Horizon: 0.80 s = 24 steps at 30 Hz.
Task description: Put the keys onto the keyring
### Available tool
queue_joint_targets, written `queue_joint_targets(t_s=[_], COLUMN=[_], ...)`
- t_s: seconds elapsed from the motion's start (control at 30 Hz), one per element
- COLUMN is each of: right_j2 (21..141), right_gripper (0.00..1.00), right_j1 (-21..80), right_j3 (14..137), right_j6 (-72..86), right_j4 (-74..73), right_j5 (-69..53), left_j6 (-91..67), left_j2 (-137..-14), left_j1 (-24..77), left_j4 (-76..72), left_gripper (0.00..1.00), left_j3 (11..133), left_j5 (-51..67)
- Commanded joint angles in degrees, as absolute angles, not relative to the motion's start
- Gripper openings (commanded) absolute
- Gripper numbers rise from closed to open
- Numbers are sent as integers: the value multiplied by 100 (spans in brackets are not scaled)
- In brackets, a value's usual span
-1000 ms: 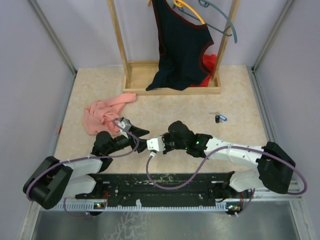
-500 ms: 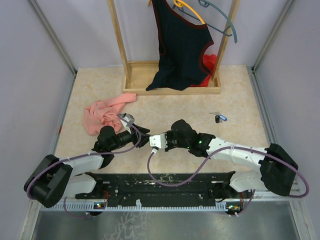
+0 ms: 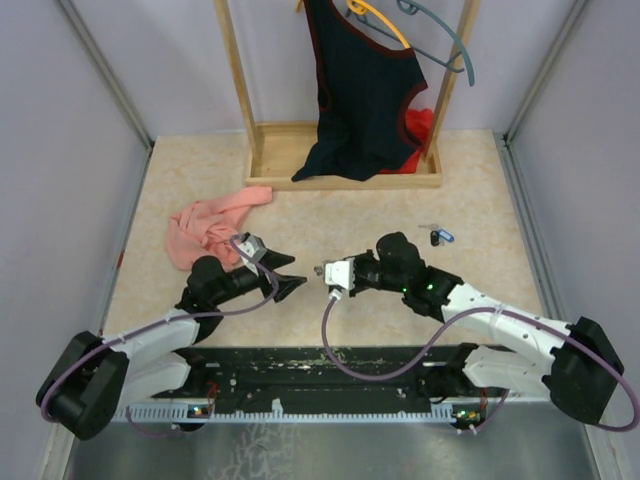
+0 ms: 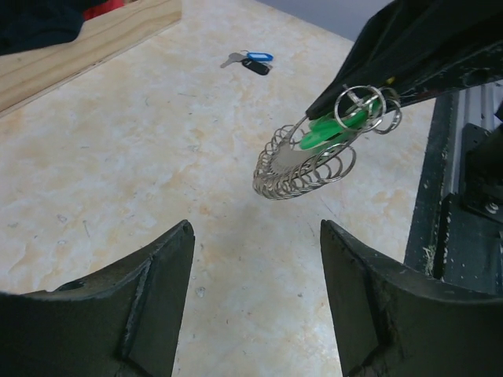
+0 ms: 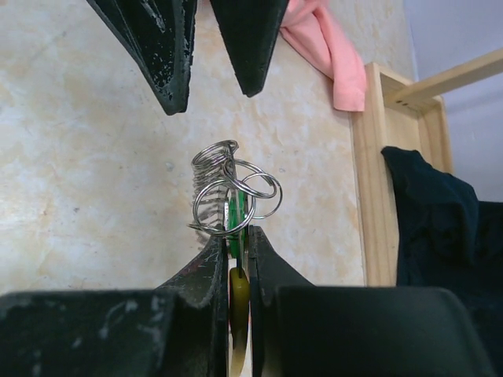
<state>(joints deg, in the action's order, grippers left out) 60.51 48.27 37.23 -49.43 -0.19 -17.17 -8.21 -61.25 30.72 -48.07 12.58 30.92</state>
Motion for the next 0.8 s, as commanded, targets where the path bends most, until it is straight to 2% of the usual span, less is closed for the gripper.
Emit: queue_joint_targets(t_s=[0.0, 0.23, 0.4, 0.57, 0.77], right_j2=[6053, 6243, 6502, 6714, 6888], right_gripper=[0, 0, 0, 0, 0], right_j1=[4767, 4759, 4768, 4764, 4769], right_j3=[3697, 3687, 3727, 3821, 3875], right_j6=[-4934, -4993, -5005, -5010, -4991], right_j4=[425, 475, 483, 447, 578], right_j5=[-2348, -2848, -3132, -3408, -3601], left_j6=[-330, 93, 218, 225, 408], left_j2=[-6053, -6362, -6684, -6897, -7074], left_j1=[3051, 3050, 3050, 3059, 3156], left_j4=[-5098, -5201, -5133, -5059, -4730], left_gripper=[72, 74, 71, 65, 51], left_j3=[1159, 1268, 1461, 1572, 1724], left_j5=[3926, 4876, 5368, 5546, 5627])
